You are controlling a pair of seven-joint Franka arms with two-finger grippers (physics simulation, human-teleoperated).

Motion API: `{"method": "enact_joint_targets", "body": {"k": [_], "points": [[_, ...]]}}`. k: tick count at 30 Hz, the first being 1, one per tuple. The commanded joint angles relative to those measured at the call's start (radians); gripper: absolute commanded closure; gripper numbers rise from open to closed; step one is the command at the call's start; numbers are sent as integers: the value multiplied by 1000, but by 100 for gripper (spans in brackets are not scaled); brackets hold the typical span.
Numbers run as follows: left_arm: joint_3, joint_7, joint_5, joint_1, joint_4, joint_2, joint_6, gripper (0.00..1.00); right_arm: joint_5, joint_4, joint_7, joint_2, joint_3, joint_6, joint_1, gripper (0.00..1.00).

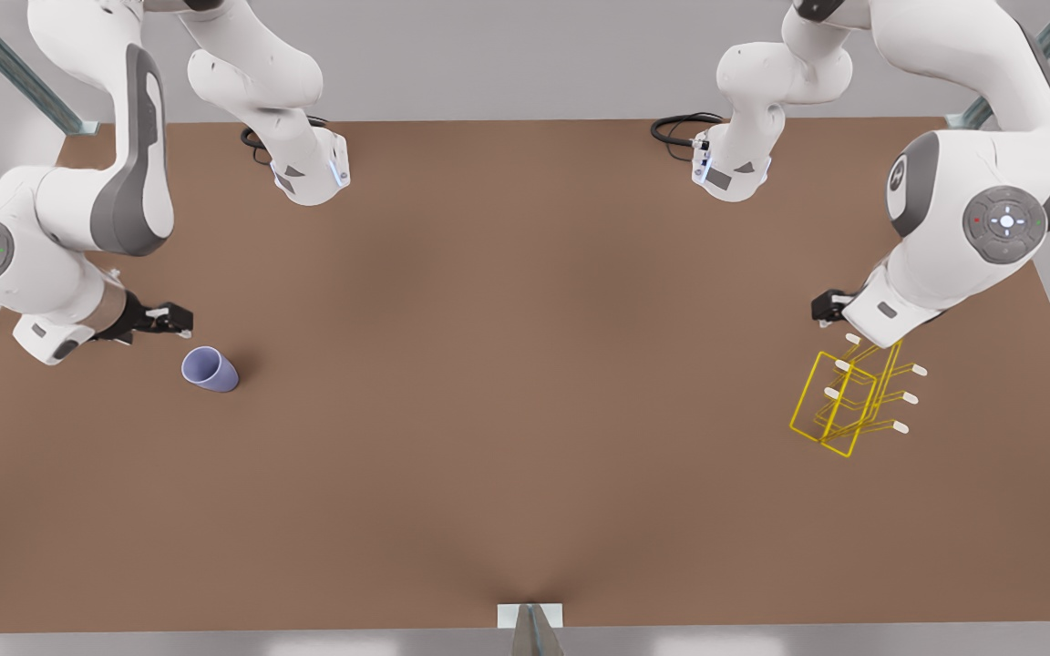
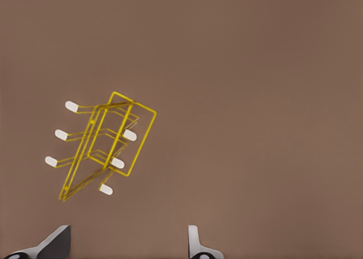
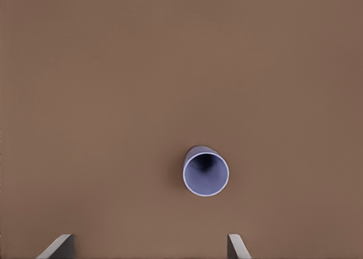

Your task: Place the cup on the cup holder

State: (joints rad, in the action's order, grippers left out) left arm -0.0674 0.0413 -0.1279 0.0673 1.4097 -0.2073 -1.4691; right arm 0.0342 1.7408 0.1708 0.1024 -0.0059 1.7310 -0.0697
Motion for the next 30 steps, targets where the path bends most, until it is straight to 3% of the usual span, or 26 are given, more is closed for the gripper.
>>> {"method": "enact_joint_targets", "body": {"k": [1, 6, 8, 10, 13, 19, 30], "points": [[0, -47, 1, 0, 0, -1, -11, 0, -65, -7, -103, 8, -16, 48, -21, 0], [0, -47, -1, -1, 0, -6, 7, 0, -82, 20, -83, 37, -17, 74, -30, 0], [8, -47, 1, -3, 0, -11, 7, 0, -79, 152, -83, 2, -16, 202, -18, 0], [96, -44, 201, -3, -2, -1, 4, 0, -68, 243, -82, -4, -16, 292, -15, 0], [101, -40, 192, 5, 0, 5, 3, 0, -22, 347, -71, 11, -16, 484, 10, 0], [101, -41, 183, 5, 2, -7, 6, 0, 81, 373, -76, 100, -32, 619, -5, 0], [101, -41, 183, 5, 5, -11, 7, 0, 70, 479, -83, 152, -43, 760, 4, 0]]}}
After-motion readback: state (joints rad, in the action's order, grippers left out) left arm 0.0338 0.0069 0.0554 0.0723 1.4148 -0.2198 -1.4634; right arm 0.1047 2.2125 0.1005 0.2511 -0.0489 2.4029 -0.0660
